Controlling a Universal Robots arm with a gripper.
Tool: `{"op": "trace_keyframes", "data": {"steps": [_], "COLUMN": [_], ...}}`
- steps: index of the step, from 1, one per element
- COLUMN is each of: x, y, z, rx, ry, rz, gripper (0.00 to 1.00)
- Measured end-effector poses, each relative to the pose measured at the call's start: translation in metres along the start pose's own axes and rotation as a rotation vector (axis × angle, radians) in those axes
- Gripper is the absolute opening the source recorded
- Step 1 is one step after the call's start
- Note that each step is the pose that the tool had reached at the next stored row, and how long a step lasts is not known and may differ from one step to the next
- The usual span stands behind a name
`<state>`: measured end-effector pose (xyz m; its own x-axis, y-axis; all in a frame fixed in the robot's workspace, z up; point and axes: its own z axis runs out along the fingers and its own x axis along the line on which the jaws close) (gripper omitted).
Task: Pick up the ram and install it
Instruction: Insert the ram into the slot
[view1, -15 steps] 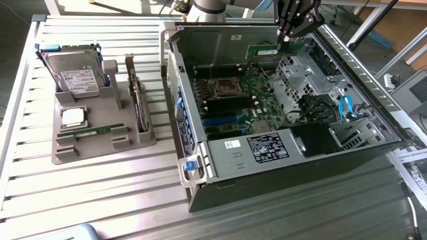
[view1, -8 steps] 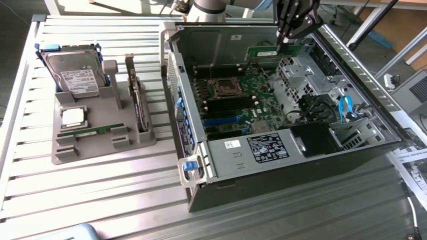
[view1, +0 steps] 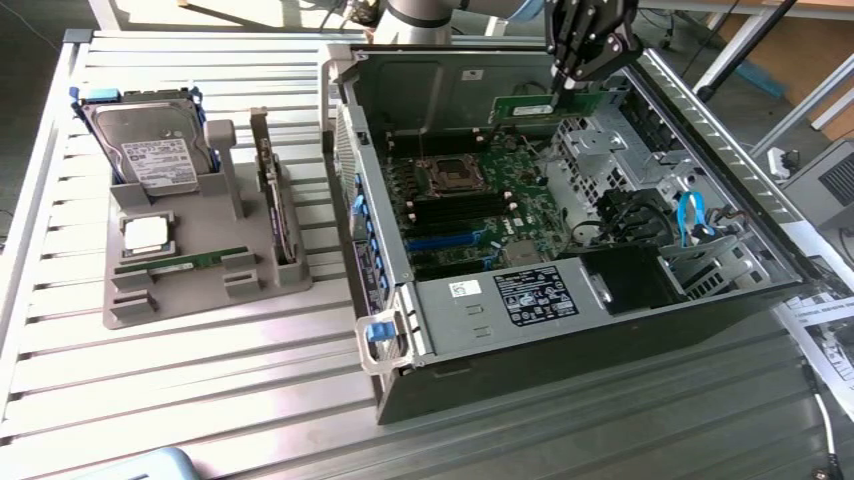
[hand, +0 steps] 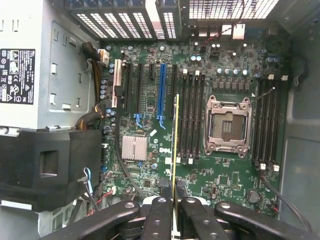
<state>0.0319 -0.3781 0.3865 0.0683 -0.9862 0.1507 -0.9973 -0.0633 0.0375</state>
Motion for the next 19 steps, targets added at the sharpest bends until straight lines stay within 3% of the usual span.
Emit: {"op": "trace_keyframes", "data": {"steps": [19], "x": [-0.0014], "y": [-0.0003], "z": [0.0082], "rx": [0.0000], "ry": [0.0000], "rz": [0.000], "gripper": [0.14]}}
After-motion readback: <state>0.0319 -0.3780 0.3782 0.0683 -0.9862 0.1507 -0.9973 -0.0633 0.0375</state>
